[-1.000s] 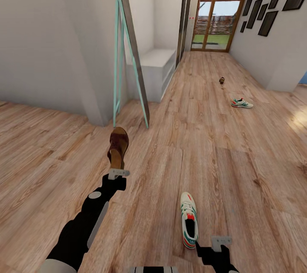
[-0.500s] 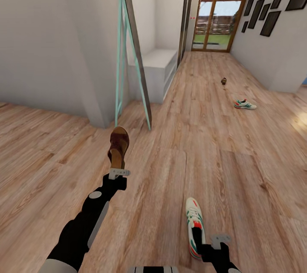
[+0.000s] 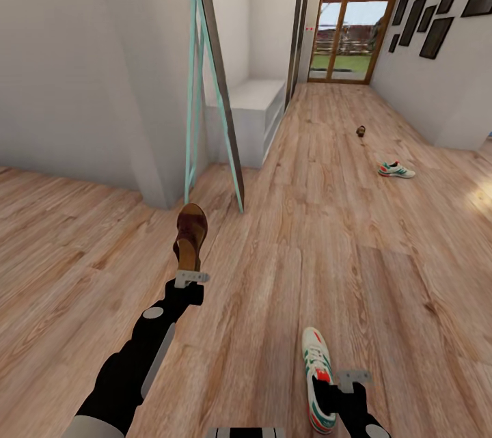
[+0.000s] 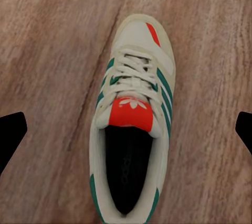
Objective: Pick up the two gym shoes and the two sandals from the corridor floor and place them onto the hallstand (shoe rack) in the corridor, making sure they are on the rack and not on the floor. Arrange them so the two gym shoes are next to each other and the two sandals are next to each other.
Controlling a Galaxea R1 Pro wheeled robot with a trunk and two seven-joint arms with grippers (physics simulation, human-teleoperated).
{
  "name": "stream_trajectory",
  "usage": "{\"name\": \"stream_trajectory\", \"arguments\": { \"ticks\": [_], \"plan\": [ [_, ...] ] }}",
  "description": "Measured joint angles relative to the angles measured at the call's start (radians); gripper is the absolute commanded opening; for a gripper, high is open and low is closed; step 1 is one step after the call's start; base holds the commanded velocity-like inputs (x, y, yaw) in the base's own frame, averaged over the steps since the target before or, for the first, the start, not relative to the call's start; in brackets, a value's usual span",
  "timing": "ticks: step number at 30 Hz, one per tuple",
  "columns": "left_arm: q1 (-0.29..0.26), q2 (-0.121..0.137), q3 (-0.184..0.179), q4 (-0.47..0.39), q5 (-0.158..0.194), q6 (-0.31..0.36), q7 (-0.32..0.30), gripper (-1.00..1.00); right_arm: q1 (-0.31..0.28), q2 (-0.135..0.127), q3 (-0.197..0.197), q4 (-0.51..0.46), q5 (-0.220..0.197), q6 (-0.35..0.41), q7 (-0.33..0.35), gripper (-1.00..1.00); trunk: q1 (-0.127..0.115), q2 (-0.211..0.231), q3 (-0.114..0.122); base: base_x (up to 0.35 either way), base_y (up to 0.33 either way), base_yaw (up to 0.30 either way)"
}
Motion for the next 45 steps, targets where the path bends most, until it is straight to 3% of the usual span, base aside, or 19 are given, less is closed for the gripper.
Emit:
{"name": "stream_trajectory", "arguments": {
  "ticks": [20, 29, 45],
  "plan": [
    [0.000, 0.000, 0.000, 0.000, 0.000, 0.000, 0.000, -1.00, 0.001, 0.000, -0.001, 0.000, -0.005, 0.000, 0.000, 1.00, -0.001, 0.001, 0.005, 0.003, 0.000, 0.000],
    [0.000, 0.000, 0.000, 0.000, 0.000, 0.000, 0.000, -1.00, 0.001, 0.000, -0.001, 0.000, -0.006, 0.000, 0.000, 1.00, -0.001, 0.001, -0.010, 0.000, 0.000, 0.000],
    [0.000, 0.000, 0.000, 0.000, 0.000, 0.000, 0.000, -1.00, 0.001, 0.000, -0.001, 0.000, -0.006, 0.000, 0.000, 1.00, 0.006, -0.003, -0.098, 0.000, 0.000, 0.000]
  ]
}}
